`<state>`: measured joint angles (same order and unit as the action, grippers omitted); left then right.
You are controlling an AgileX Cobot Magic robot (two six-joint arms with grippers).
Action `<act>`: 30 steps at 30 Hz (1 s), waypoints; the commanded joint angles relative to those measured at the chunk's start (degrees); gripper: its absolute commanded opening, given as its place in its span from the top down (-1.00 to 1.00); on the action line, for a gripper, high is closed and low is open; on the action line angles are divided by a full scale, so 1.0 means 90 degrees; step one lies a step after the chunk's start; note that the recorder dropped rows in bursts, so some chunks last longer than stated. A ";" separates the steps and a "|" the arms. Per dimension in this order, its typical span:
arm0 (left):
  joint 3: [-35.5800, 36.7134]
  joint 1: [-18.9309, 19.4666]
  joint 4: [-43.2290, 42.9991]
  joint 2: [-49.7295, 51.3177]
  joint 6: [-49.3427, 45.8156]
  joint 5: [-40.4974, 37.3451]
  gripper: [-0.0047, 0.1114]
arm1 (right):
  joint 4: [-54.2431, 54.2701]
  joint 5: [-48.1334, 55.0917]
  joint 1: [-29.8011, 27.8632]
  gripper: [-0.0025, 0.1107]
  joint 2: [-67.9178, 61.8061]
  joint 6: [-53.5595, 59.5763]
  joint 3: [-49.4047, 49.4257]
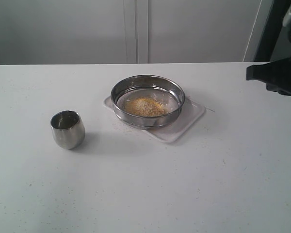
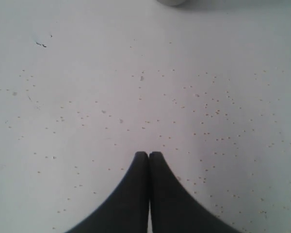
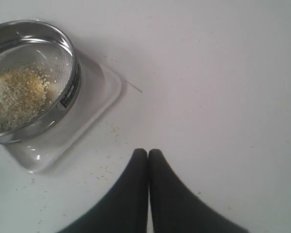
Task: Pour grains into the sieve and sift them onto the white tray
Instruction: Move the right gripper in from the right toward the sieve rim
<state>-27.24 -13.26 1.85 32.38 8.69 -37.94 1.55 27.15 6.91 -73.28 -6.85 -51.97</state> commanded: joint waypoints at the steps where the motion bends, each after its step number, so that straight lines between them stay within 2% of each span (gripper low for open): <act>1: 0.0048 -0.0024 0.0027 -0.0037 0.0034 -0.0074 0.92 | 0.0172 0.0447 0.0189 0.96 -0.0918 0.0086 -0.0734; 11: 0.0048 -0.0024 0.0027 -0.0037 0.0034 -0.0074 0.92 | 0.0473 0.1316 0.0877 0.96 -0.3152 0.0074 -0.2975; 21: 0.0048 -0.0024 0.0027 -0.0037 0.0034 -0.0074 0.92 | 0.0623 0.1972 0.1009 0.95 -0.4538 0.0074 -0.4684; 30: 0.0048 -0.0024 0.0027 -0.0037 0.0034 -0.0074 0.92 | 0.0783 0.2152 0.1009 0.60 -0.5351 -0.0106 -0.5475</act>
<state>-27.24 -13.26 1.85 32.38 8.69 -38.06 8.50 45.77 15.96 -119.71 -7.03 -99.45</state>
